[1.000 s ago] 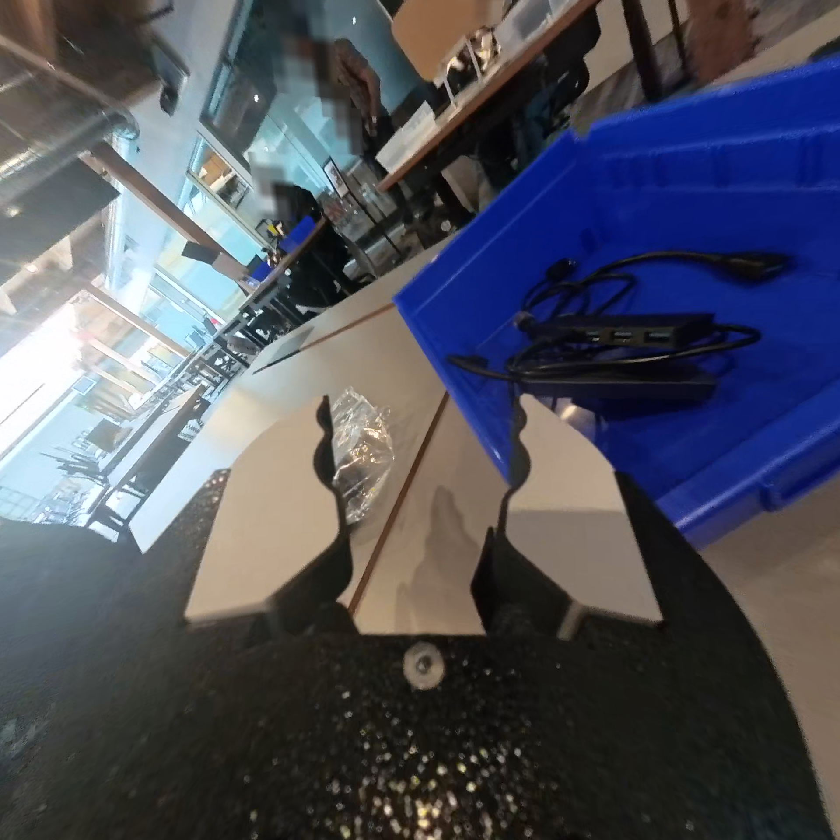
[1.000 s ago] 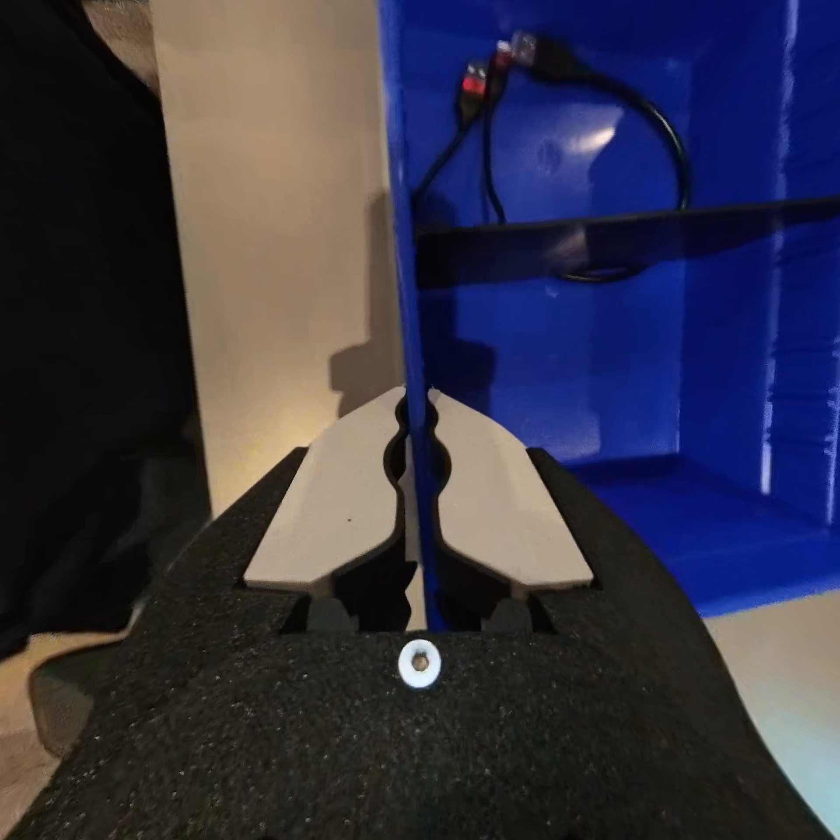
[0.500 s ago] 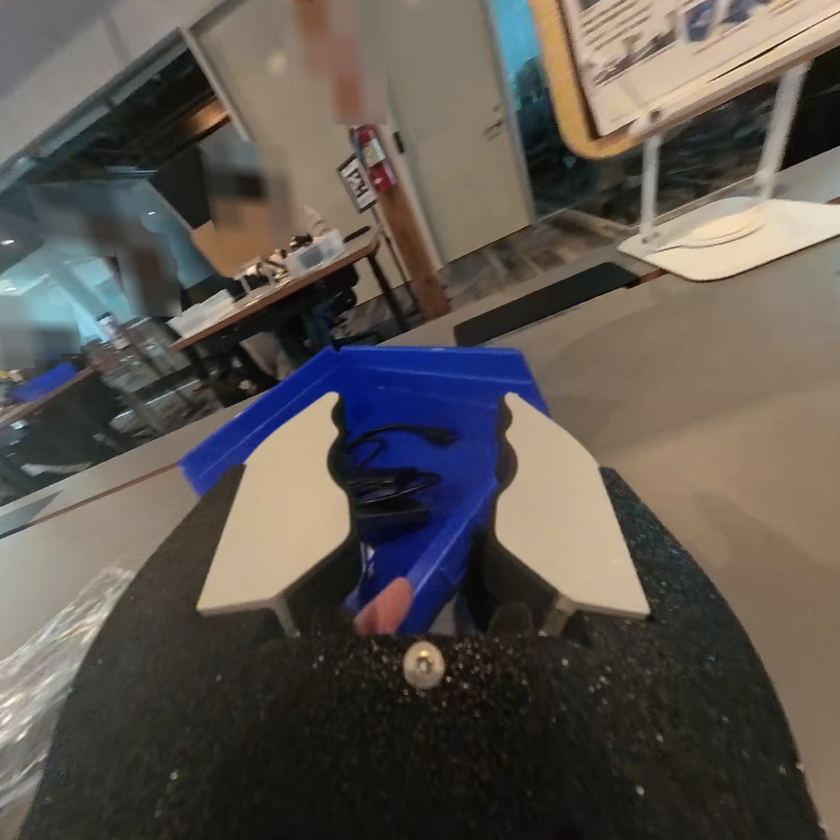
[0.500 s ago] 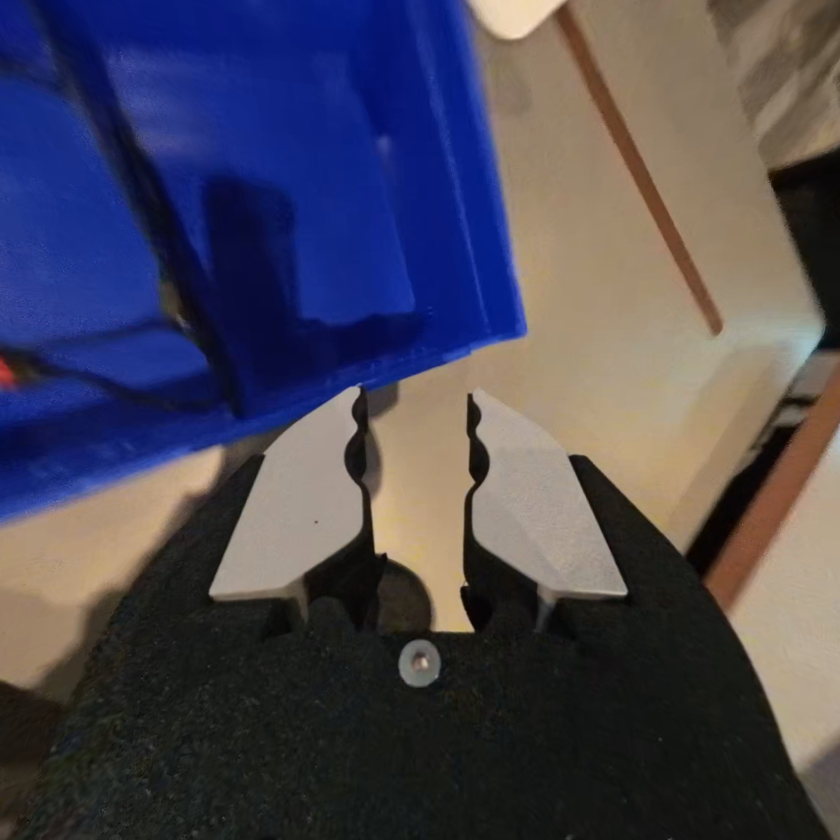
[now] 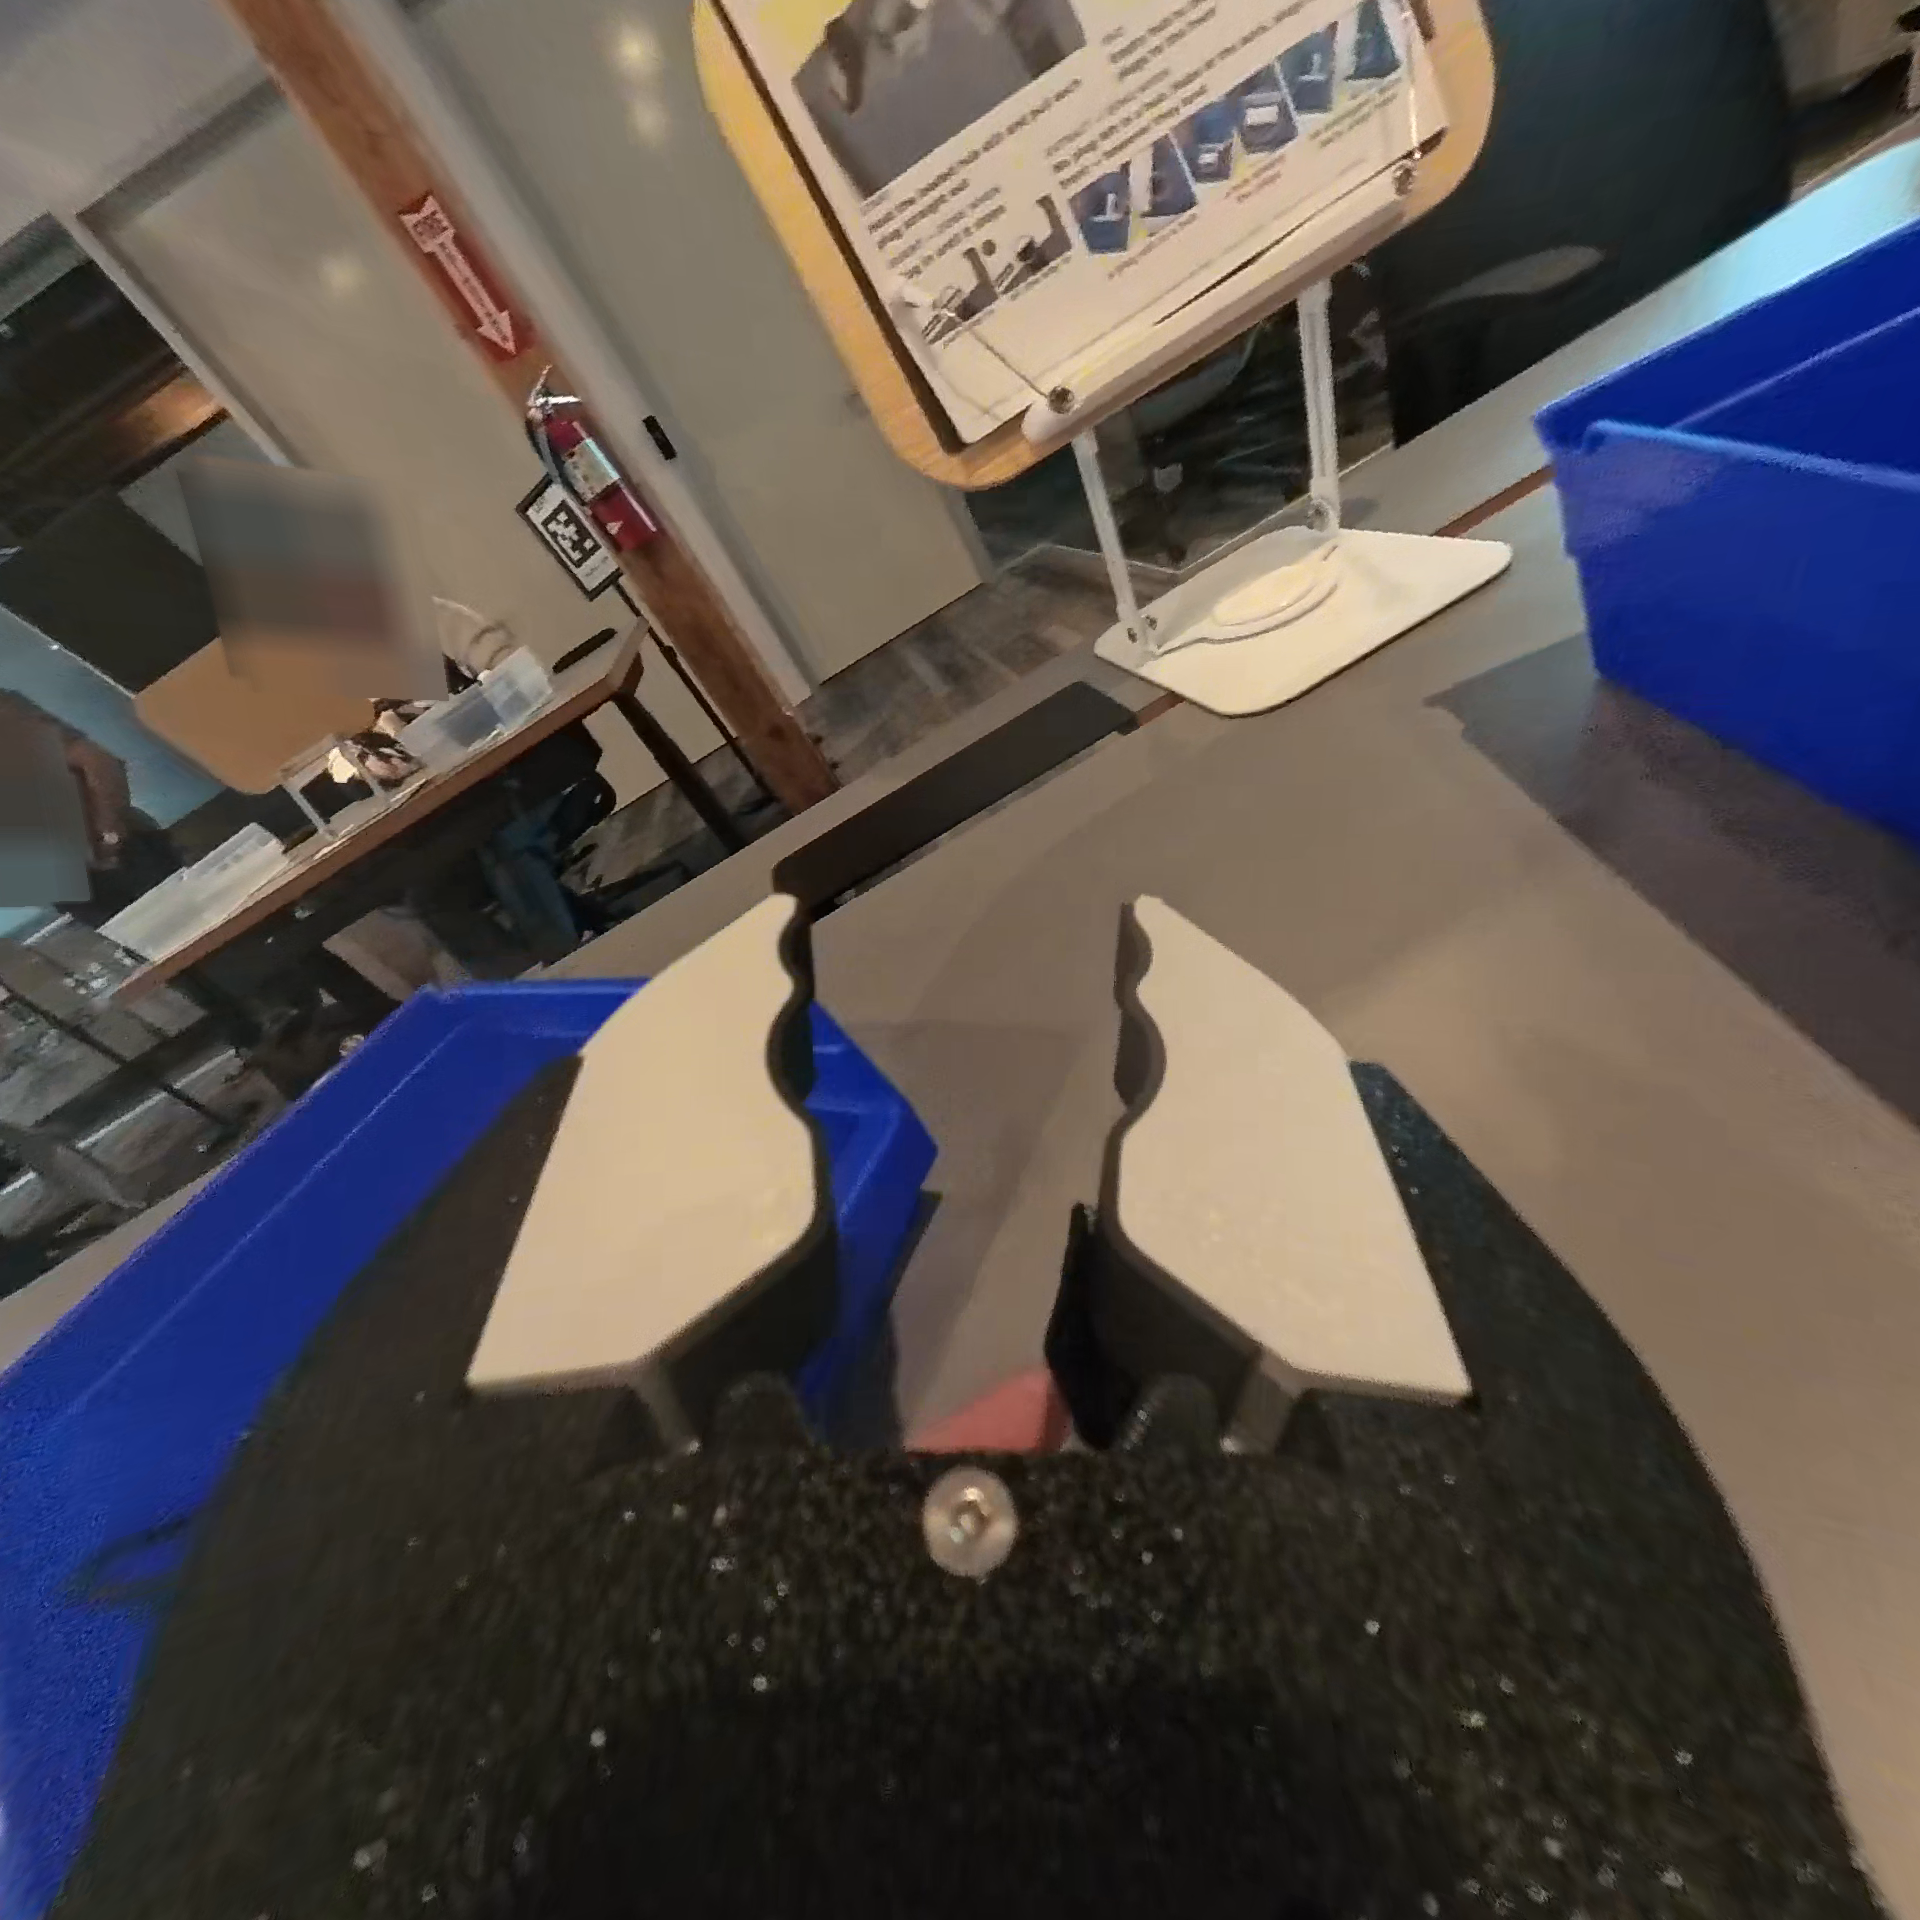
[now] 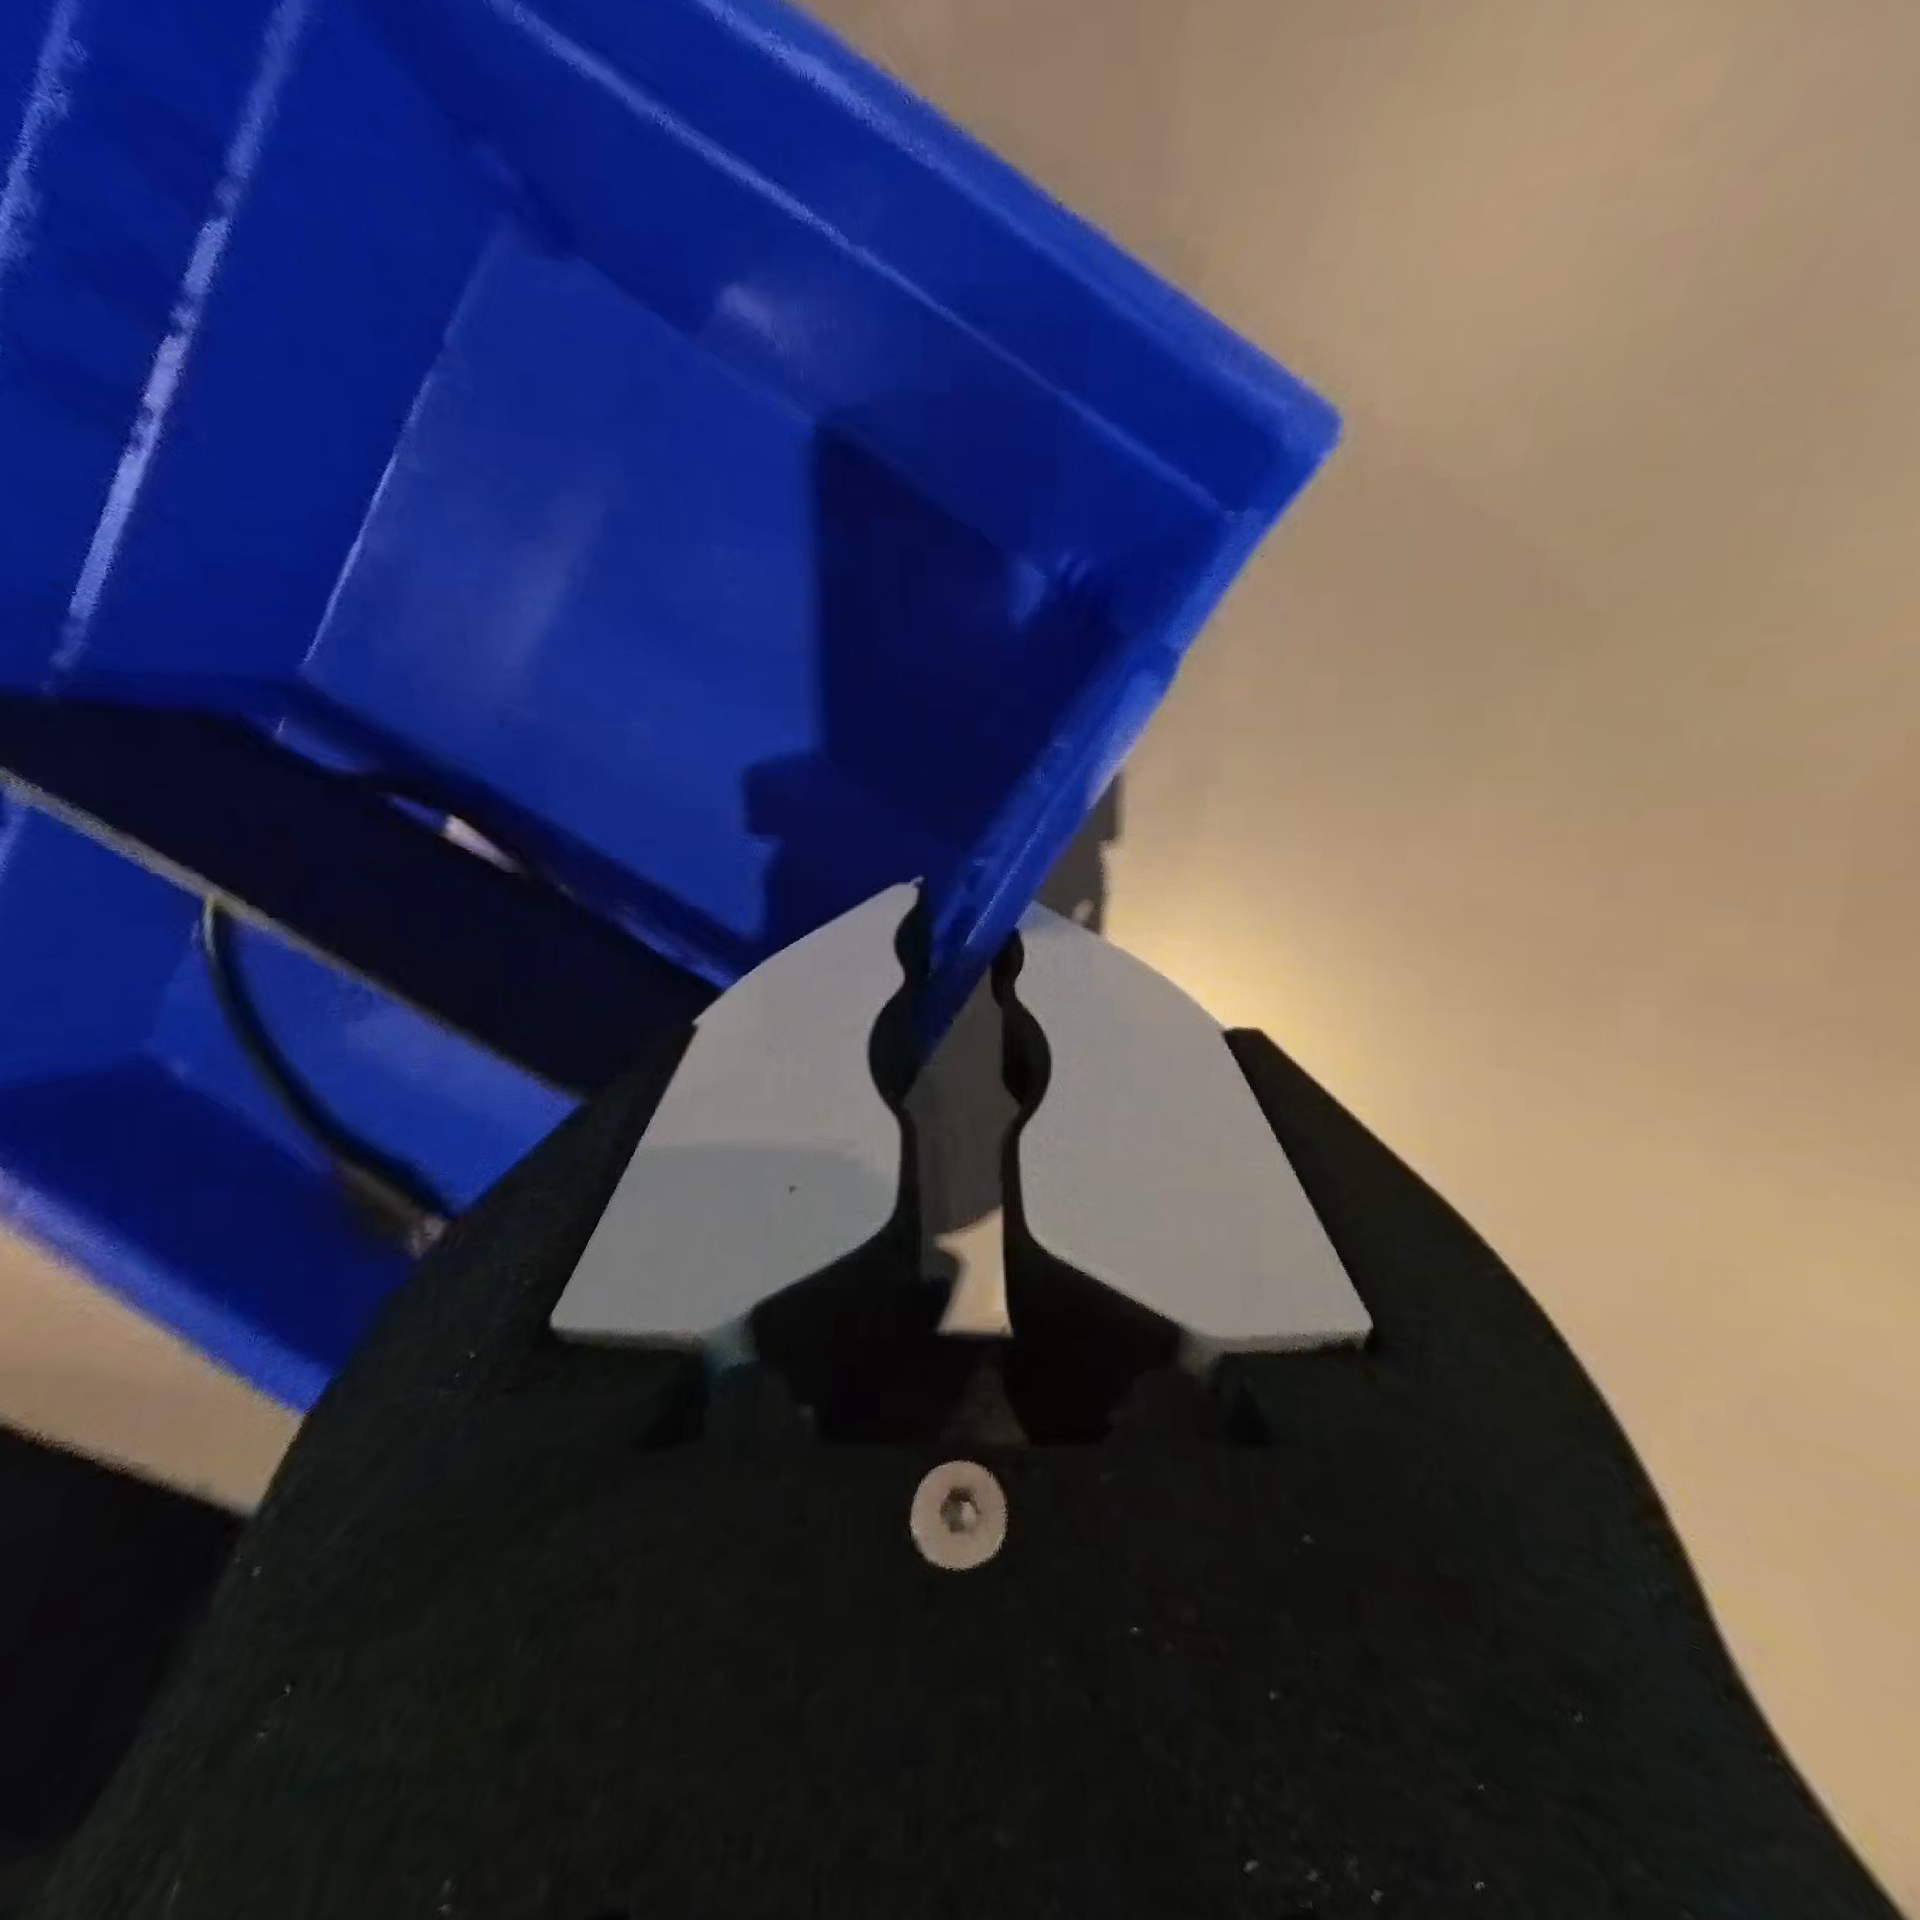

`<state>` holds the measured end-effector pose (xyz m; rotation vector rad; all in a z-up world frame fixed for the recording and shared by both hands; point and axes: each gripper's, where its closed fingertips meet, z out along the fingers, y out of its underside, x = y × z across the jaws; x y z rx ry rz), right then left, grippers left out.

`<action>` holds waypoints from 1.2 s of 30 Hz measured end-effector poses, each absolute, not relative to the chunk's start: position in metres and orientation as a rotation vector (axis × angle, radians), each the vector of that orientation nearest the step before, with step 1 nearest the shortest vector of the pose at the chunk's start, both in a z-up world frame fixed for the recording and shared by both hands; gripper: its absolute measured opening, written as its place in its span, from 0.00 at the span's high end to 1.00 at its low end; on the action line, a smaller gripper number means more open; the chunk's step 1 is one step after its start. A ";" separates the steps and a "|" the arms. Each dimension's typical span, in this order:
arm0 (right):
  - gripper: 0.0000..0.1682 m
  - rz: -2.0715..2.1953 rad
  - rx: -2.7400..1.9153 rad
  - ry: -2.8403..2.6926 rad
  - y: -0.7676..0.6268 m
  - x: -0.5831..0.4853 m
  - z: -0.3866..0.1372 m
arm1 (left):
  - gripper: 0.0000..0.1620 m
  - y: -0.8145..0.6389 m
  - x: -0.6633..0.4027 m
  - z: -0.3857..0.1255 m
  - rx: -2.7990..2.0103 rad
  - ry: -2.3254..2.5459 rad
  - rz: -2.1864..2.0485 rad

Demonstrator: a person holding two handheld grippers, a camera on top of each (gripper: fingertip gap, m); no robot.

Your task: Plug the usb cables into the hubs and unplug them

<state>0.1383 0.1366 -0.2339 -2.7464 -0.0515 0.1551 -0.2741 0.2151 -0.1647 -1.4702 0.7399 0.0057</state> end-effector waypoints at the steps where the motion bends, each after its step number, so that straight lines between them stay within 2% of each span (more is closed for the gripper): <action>1: 0.95 0.116 -2.740 -0.047 0.147 0.147 -0.234 | 0.66 0.217 -0.270 -0.166 -1.467 0.746 0.006; 9: 0.98 0.027 -2.762 0.068 0.210 0.250 -0.228 | 0.67 0.235 -0.257 -0.187 -1.540 0.745 -0.022; 19: 0.97 0.102 -2.806 0.146 0.206 0.358 -0.233 | 0.67 0.246 -0.266 -0.206 -1.633 0.727 -0.059; 20: 0.92 0.124 -2.781 0.149 0.206 0.357 -0.232 | 0.66 0.245 -0.266 -0.208 -1.644 0.737 -0.063; 21: 0.74 0.150 -2.758 0.159 0.207 0.354 -0.227 | 0.63 0.245 -0.267 -0.209 -1.661 0.747 -0.053; 22: 0.65 0.169 -2.718 0.166 0.209 0.351 -0.219 | 0.59 0.245 -0.272 -0.210 -1.683 0.747 -0.021; 23: 0.62 0.166 -2.661 0.162 0.211 0.348 -0.207 | 0.54 0.245 -0.280 -0.210 -1.704 0.738 0.029; 26: 0.56 0.060 -2.439 0.068 0.210 0.328 -0.156 | 0.49 0.242 -0.329 -0.194 -1.724 0.638 0.256; 30: 0.56 0.081 -2.148 -0.142 0.186 0.238 -0.093 | 0.54 0.231 -0.406 -0.166 -1.759 0.404 0.365; 31: 0.56 0.121 -2.094 -0.210 0.177 0.206 -0.085 | 0.53 0.230 -0.421 -0.164 -1.786 0.361 0.342; 36: 0.56 0.320 -1.913 -0.488 0.136 0.055 -0.089 | 0.48 0.232 -0.475 -0.175 -1.923 0.220 0.288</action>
